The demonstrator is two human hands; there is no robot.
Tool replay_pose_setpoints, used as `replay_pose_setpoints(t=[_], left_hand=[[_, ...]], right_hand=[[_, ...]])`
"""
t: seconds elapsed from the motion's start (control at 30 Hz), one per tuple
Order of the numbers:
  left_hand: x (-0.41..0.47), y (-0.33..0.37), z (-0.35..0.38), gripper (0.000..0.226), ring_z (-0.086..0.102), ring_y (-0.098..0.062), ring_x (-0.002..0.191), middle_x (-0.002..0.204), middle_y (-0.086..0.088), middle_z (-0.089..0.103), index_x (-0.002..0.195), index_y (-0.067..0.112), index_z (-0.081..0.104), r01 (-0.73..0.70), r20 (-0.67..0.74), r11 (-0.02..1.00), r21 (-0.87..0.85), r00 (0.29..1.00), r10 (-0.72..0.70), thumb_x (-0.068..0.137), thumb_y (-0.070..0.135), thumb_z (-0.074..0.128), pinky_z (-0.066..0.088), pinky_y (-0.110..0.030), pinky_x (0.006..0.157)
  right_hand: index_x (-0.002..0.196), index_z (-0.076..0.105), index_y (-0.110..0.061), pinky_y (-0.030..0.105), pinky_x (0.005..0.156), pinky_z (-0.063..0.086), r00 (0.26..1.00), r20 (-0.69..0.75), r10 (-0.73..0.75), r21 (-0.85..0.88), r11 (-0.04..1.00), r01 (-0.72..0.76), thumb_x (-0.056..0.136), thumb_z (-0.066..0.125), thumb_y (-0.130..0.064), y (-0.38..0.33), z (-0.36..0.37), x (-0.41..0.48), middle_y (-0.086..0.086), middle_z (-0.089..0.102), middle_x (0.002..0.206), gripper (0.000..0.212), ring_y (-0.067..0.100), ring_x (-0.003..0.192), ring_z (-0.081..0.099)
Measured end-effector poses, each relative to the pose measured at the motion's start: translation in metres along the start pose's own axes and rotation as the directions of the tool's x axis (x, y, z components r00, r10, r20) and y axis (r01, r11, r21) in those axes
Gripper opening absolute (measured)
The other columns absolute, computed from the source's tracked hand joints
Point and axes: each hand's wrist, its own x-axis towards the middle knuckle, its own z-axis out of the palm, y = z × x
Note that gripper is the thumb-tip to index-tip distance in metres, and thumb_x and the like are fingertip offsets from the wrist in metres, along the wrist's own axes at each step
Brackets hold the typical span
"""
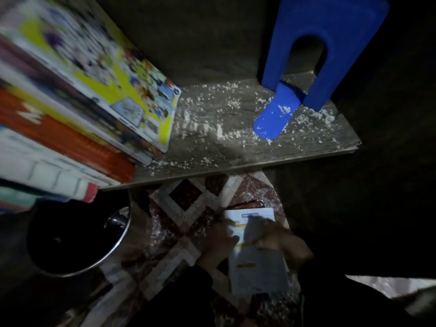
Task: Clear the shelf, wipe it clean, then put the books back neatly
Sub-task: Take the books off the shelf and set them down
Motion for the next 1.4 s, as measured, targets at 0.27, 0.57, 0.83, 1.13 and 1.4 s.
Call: replay_pose_setpoints(t=[0.27,0.57,0.83,1.13,1.4], left_hand=[[-0.105,0.035,-0.123,0.042,0.067,-0.01,0.089,0.091,-0.005,0.072,0.092,0.014,0.071,-0.288,-0.224,0.946,-0.15,0.942,0.251,0.071,0.047,0.056,0.051,-0.03,0.084],[-0.211,0.1,-0.266,0.05,0.057,-0.023,0.109,0.148,-0.003,0.037,0.14,0.017,0.042,-0.263,-0.833,0.918,0.296,0.398,0.383,0.092,0.016,0.052,0.041,-0.032,0.083],[-0.197,0.111,-0.291,0.081,0.061,-0.025,0.075,0.161,0.0,-0.003,0.152,0.021,-0.007,-0.083,-0.754,0.941,0.327,0.578,0.313,0.094,0.027,0.049,0.039,-0.029,0.062],[-0.177,0.134,-0.285,0.064,0.037,-0.022,0.117,0.123,-0.007,0.039,0.144,0.014,0.034,-0.297,-0.823,0.889,0.347,0.357,0.441,0.088,0.028,0.06,0.031,-0.023,0.092],[-0.147,0.151,-0.275,0.062,0.059,-0.031,0.102,0.125,-0.015,0.052,0.141,0.03,0.035,-0.35,-0.863,0.921,0.172,0.398,0.312,0.088,0.038,0.064,0.043,-0.035,0.081]], right_hand=[[0.114,0.066,-0.013,0.009,0.067,0.041,0.933,0.085,-0.351,-0.061,0.932,0.356,0.093,0.06,-0.023,-0.139,-0.059,-0.087,0.0,0.066,0.105,0.024,0.007,0.086,0.059],[0.112,0.06,-0.024,0.025,0.08,0.041,0.641,-0.593,-0.487,0.047,0.774,0.632,0.085,0.067,-0.017,-0.262,-0.099,-0.111,0.004,0.06,0.103,0.029,0.017,0.093,0.056],[0.15,0.02,-0.028,0.041,0.108,0.035,0.647,-0.582,-0.492,0.018,0.788,0.616,0.086,0.063,-0.019,-0.283,-0.093,-0.091,0.009,0.035,0.149,0.077,0.028,0.135,0.036],[0.144,0.01,-0.048,0.042,0.113,0.027,0.525,-0.689,-0.5,0.021,0.71,0.704,0.079,0.067,-0.02,-0.265,-0.092,-0.087,0.005,0.031,0.151,0.091,0.024,0.14,0.027],[0.152,0.005,-0.029,0.024,0.098,0.029,0.496,-0.692,-0.524,-0.021,0.702,0.712,0.084,0.067,-0.022,-0.248,-0.094,-0.079,0.004,0.034,0.148,0.092,0.019,0.135,0.031]])
